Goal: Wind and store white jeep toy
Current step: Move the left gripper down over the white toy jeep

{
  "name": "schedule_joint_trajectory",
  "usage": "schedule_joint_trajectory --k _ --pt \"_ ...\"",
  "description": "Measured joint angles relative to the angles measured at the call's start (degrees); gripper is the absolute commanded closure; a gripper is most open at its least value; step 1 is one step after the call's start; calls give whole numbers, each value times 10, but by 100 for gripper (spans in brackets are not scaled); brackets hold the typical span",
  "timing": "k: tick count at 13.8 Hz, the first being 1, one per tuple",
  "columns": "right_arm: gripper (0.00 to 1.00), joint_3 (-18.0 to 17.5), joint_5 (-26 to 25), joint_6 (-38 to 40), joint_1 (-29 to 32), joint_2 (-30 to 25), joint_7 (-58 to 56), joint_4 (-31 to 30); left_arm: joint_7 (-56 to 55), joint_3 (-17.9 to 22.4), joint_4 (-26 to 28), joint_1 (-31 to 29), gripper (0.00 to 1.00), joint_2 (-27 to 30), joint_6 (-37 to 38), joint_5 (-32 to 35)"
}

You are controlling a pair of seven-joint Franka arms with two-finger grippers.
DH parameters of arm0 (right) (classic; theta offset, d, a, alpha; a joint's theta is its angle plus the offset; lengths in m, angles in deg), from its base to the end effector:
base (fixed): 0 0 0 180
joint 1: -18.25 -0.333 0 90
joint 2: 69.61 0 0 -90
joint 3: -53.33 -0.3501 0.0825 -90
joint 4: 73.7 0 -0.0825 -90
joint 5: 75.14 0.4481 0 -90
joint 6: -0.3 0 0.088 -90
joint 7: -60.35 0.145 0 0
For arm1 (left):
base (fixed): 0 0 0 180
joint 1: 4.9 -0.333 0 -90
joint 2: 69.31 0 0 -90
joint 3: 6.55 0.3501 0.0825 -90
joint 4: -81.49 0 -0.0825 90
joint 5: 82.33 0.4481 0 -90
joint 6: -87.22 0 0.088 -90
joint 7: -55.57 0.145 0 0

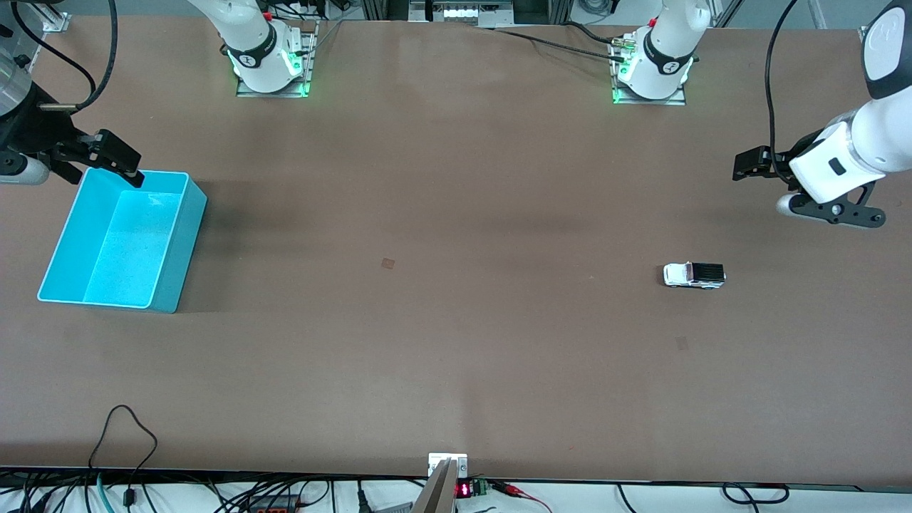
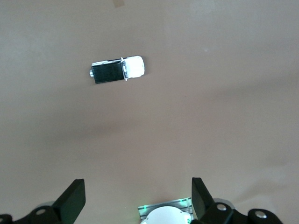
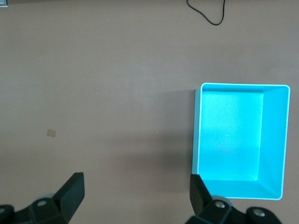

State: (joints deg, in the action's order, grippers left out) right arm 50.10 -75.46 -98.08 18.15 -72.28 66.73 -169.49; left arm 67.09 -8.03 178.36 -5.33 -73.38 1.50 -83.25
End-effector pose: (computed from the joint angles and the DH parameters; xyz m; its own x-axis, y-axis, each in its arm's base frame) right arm 0.6179 0.0359 0.6082 0.9944 -0.0525 0.0919 -0.0525 -0.9986 -0.0020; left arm 0.6095 -0.0132 0.5093 0.9423 -0.2186 -0.2537 -0.2076 -0.9757 0.0697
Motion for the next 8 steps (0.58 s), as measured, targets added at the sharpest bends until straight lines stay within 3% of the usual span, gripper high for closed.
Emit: schedule_joint_trajectory --k 8 --pt "0 0 0 0 0 0 0 0 377 3 2 -23 0 -81 -69 26"
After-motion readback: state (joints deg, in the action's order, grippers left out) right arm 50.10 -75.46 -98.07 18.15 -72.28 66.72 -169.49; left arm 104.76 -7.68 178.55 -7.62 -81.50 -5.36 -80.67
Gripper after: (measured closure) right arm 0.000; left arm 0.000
